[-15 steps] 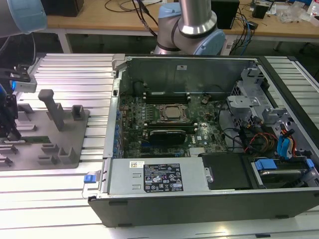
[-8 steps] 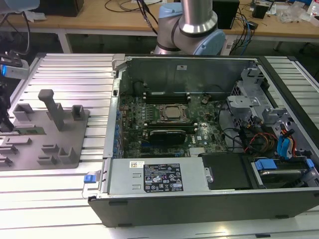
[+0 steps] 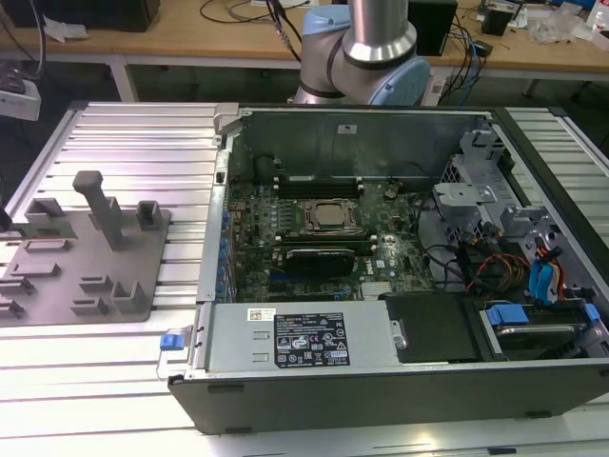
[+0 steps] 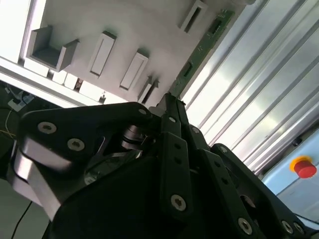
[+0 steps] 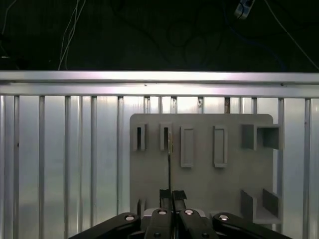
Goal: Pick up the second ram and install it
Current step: 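Pick up the second ram and move it above second insertion slot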
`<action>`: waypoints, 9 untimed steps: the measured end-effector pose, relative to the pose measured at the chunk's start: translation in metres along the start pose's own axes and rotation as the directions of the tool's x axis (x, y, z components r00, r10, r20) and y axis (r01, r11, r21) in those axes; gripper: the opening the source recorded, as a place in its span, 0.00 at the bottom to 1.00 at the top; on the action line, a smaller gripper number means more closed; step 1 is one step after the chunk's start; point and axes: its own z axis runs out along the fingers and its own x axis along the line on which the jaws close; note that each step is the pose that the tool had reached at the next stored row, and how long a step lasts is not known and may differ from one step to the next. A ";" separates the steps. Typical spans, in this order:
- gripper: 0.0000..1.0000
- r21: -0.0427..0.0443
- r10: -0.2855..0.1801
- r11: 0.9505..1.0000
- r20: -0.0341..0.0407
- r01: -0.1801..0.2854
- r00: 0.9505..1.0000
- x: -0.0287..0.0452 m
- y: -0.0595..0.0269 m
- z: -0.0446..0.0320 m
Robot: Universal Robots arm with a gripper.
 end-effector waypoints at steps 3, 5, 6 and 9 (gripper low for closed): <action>0.09 0.000 0.000 1.000 0.000 0.000 1.000 0.0002 0.0001 -0.0104; 0.09 0.000 0.000 1.000 0.000 0.000 1.000 0.0003 0.0002 -0.0153; 0.09 0.000 0.000 1.000 0.000 0.000 1.000 0.0004 0.0002 -0.0181; 0.09 0.001 0.000 1.000 0.000 0.000 1.000 0.0005 0.0003 -0.0309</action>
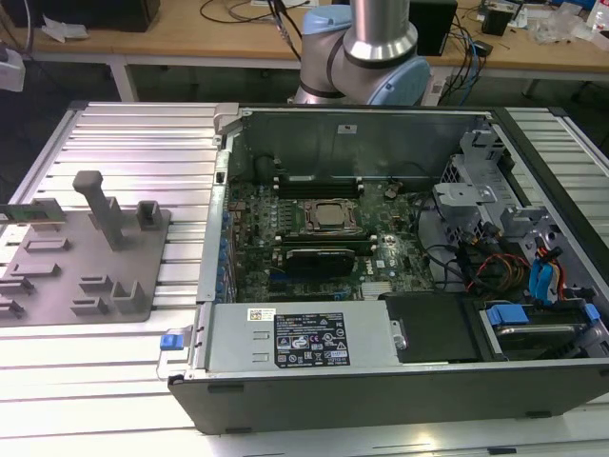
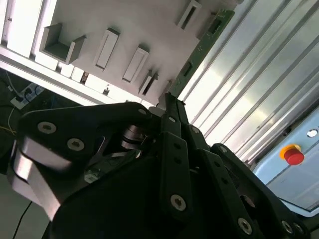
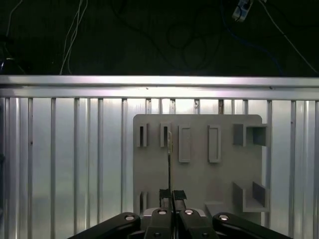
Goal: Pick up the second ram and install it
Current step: 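Pick up the second ram and move it above second insertion slot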
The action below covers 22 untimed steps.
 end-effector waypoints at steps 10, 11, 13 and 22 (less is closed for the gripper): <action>0.09 0.008 0.000 1.000 0.000 0.000 1.000 0.0010 0.0004 -0.0439; 0.09 0.009 0.000 1.000 0.000 0.000 1.000 0.0011 0.0004 -0.0471; 0.09 0.010 0.000 1.000 0.000 0.000 1.000 0.0013 0.0004 -0.0539; 0.09 0.011 0.000 1.000 0.000 0.000 1.000 0.0017 -0.0038 -0.0709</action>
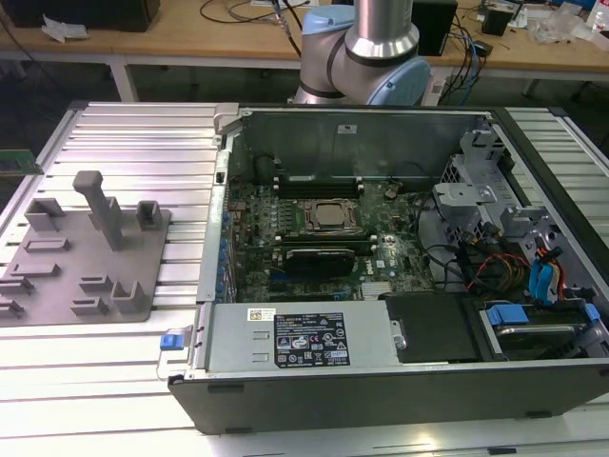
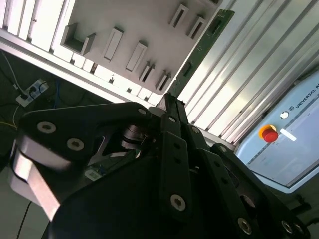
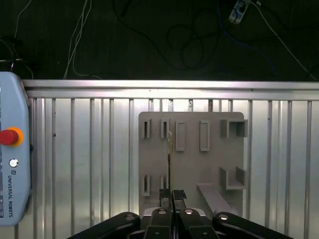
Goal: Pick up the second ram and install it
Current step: 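Pick up the second ram and move it above second insertion slot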
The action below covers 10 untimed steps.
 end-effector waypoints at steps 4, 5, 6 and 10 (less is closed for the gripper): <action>0.09 0.001 0.007 1.000 0.000 -0.007 1.000 0.0000 -0.0008 0.0008; 0.09 0.001 0.010 1.000 0.000 -0.010 1.000 0.0000 -0.0008 0.0010; 0.09 0.001 0.014 1.000 0.001 -0.014 1.000 -0.0001 -0.0008 0.0012; 0.09 0.001 0.022 1.000 0.003 -0.022 1.000 0.0000 -0.0021 0.0015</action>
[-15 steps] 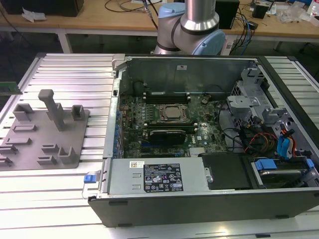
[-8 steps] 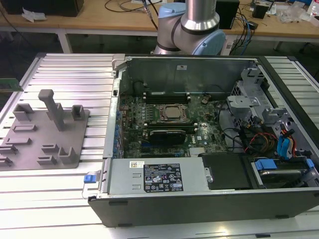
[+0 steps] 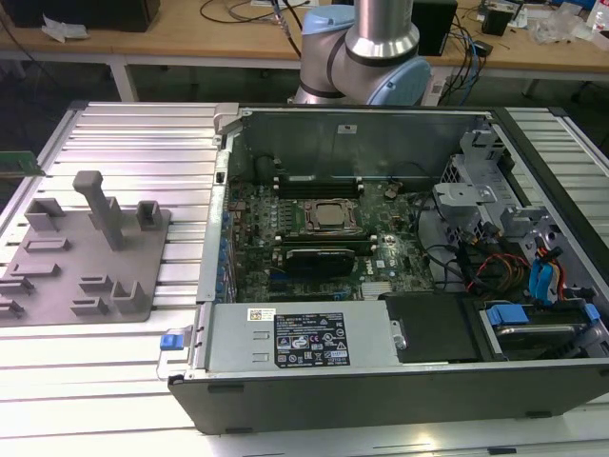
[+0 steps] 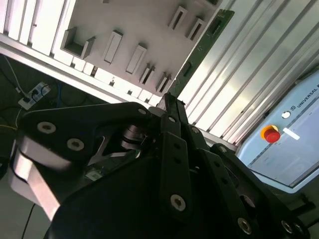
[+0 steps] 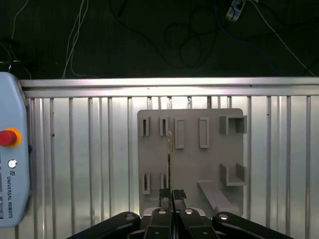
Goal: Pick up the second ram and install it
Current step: 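Pick up the second ram and move it above second insertion slot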
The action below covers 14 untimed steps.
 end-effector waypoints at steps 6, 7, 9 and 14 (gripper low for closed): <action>0.09 -0.003 0.082 0.997 0.017 -0.082 0.996 -0.0001 -0.0011 0.0011; 0.09 -0.004 0.092 0.996 0.022 -0.092 0.995 -0.0001 -0.0013 0.0012; 0.09 -0.006 0.115 0.993 0.032 -0.115 0.993 -0.0001 -0.0014 0.0015; 0.09 -0.011 0.194 0.981 0.052 -0.194 0.980 -0.0002 -0.0032 0.0031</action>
